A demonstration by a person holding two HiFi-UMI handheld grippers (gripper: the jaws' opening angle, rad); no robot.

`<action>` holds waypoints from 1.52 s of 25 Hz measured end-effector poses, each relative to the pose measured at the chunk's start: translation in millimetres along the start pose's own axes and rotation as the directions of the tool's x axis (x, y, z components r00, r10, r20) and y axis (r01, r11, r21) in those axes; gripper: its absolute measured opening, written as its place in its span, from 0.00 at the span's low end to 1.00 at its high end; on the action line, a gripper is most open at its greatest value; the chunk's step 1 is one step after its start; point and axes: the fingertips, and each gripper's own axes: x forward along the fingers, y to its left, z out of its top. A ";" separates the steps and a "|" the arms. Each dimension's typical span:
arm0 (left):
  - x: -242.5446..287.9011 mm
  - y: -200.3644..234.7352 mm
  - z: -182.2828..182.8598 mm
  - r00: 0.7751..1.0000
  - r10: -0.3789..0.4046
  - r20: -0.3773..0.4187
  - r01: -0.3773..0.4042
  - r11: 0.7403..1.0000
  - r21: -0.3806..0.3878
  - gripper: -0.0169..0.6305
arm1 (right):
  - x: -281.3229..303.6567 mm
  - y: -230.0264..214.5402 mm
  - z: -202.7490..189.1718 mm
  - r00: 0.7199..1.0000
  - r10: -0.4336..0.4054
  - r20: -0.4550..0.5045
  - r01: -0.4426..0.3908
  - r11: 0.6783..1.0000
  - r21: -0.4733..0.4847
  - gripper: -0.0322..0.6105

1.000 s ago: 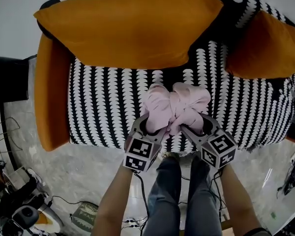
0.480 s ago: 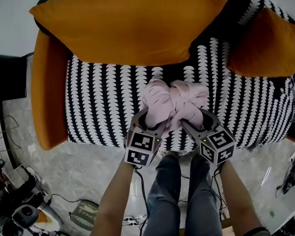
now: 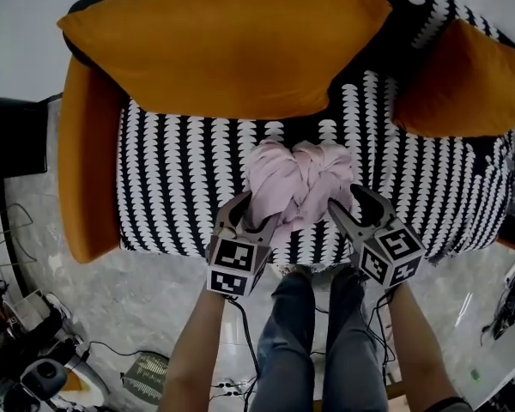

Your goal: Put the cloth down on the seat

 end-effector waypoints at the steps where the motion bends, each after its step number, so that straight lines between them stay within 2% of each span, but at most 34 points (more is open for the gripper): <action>1: -7.9 0.2 6.1 1.000 0.000 0.012 0.000 1.000 -0.008 0.42 | -5.5 4.6 8.4 1.000 0.003 0.007 -0.003 1.000 0.000 0.39; 4: -20.8 -4.5 17.0 1.000 -0.003 0.031 0.004 1.000 -0.016 0.42 | -15.2 15.5 20.2 1.000 0.024 0.011 -0.024 1.000 -0.009 0.32; 7: -22.0 -7.0 15.5 0.999 0.010 0.038 -0.011 1.000 0.010 0.41 | -12.5 19.1 19.0 0.998 0.049 0.029 -0.049 0.999 -0.017 0.22; 11: -25.6 -19.7 11.4 0.999 0.007 0.048 -0.007 1.000 0.005 0.33 | -17.5 21.2 14.2 0.996 0.077 0.038 -0.076 0.997 -0.014 0.12; 14: -34.1 -27.3 17.4 0.998 0.017 0.053 -0.018 1.000 0.008 0.23 | -28.0 29.2 20.7 0.996 0.083 0.033 -0.082 0.996 -0.028 0.05; 16: -43.4 -26.2 26.2 0.998 0.028 0.064 -0.028 1.000 0.003 0.12 | -32.2 40.7 30.7 0.995 0.095 0.039 -0.094 0.995 -0.045 0.04; 18: -53.7 -27.8 36.3 0.997 0.023 0.076 -0.022 1.000 -0.009 0.08 | -38.5 53.5 41.5 0.993 0.111 0.046 -0.108 0.992 -0.061 0.04; 26: -87.2 -64.7 71.6 0.994 -0.036 0.104 0.031 0.999 0.043 0.07 | -75.0 88.8 63.4 0.986 0.155 0.058 -0.149 0.984 -0.096 0.05; 30: -106.8 -85.4 96.5 0.990 -0.062 0.130 0.052 0.995 0.081 0.07 | -101.1 105.4 86.4 0.979 0.171 0.108 -0.161 0.982 -0.096 0.04; 38: -153.1 -123.6 150.6 0.972 -0.084 0.220 0.063 0.993 0.101 0.07 | -166.2 134.3 130.0 0.968 0.167 0.190 -0.137 0.977 -0.163 0.04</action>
